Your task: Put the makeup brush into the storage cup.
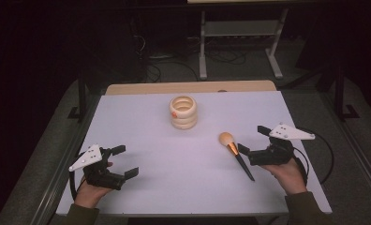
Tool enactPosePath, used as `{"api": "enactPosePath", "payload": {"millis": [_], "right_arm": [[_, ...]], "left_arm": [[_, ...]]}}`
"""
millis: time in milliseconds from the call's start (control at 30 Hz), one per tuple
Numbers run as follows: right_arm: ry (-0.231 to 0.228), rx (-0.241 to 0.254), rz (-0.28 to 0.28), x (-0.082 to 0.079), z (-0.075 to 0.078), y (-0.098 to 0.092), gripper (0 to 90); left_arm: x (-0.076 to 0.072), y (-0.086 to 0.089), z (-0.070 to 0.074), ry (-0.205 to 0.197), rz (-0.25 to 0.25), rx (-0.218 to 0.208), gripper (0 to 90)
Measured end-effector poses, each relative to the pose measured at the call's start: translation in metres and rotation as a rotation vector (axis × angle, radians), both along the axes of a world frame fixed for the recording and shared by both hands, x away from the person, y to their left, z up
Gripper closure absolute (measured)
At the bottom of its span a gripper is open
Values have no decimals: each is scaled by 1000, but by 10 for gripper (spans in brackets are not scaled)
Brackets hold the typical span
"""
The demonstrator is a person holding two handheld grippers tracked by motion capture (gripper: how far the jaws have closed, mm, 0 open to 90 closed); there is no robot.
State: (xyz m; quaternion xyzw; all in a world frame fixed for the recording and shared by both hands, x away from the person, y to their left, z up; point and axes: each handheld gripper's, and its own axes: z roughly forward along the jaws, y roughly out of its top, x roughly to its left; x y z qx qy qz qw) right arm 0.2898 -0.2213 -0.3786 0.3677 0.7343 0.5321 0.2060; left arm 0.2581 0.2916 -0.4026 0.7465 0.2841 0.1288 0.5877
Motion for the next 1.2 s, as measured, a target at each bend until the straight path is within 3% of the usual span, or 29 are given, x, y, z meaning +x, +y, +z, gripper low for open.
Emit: {"api": "enactPosePath", "payload": {"millis": [1200], "right_arm": [[48,-56,-2,23,3,13,0]], "left_arm": [[0,0,0,-2,-2,3,0]]}}
